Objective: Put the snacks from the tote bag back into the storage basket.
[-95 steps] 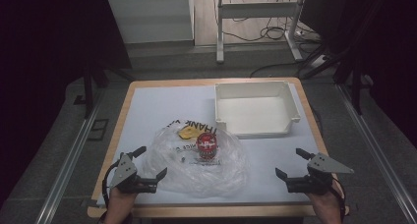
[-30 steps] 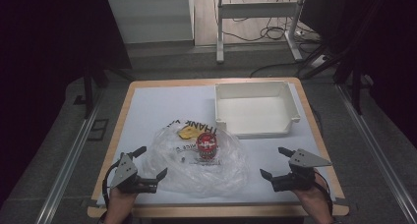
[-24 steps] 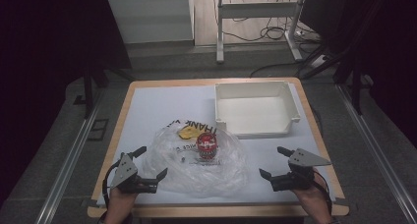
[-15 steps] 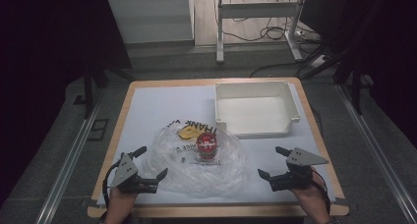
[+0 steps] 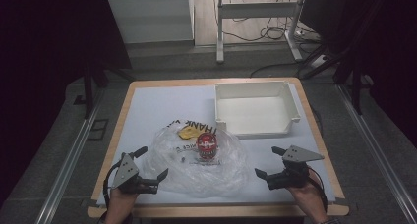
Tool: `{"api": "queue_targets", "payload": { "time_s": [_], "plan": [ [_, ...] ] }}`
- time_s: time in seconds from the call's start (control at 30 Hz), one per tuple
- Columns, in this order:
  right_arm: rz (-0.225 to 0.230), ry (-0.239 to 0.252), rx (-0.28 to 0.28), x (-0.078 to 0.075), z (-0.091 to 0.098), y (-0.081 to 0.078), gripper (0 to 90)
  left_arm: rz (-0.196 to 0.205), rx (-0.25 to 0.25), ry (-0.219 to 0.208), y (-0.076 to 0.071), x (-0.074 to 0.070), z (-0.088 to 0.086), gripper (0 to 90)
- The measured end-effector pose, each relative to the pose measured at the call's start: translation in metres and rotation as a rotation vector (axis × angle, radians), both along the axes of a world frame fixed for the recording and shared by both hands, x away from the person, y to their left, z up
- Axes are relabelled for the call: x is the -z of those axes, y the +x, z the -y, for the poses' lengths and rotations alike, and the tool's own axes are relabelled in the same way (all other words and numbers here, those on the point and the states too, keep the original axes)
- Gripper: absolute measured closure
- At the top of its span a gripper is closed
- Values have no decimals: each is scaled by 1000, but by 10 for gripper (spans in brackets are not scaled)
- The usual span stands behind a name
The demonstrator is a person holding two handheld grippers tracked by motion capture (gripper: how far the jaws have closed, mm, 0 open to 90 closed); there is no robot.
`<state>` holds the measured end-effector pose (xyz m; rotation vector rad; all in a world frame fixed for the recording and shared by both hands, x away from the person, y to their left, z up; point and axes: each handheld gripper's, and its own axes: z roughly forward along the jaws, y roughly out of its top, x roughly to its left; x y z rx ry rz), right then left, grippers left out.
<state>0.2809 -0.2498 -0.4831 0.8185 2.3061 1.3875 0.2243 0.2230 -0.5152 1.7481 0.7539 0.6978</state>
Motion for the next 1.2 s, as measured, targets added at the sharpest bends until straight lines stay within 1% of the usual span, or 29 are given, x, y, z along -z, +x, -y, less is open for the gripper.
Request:
{"api": "queue_targets", "payload": {
  "time_s": [0.17, 0.27, 0.43, 0.57, 0.87, 1.0, 1.03, 1.2],
  "plan": [
    [-14, 4, -30, 0, -4, 2, 11, 0, -1, 2, 0, 0, 0, 0],
    [-6, 9, -51, 0, -7, 3, 11, 1, -1, 2, 0, 0, 0, 0],
    [1, 5, -67, 0, -11, 5, 11, 3, -1, 0, 0, 0, 0, 0],
    [1, 4, -70, 0, -12, 5, 10, 5, -1, -3, 0, 0, 0, 0],
    [19, -9, -81, 0, -18, 8, 11, 6, -2, -9, 0, 0, -1, 0],
    [16, -17, -93, 0, -23, 11, 11, 6, -1, -9, 0, 0, -1, 0],
    [11, -27, -100, 1, -25, 12, 11, 6, -2, -9, 0, 0, -1, 0],
    [7, -39, -107, 0, -29, 13, 11, 6, -1, -7, 0, 0, -1, 0]
  ]
}}
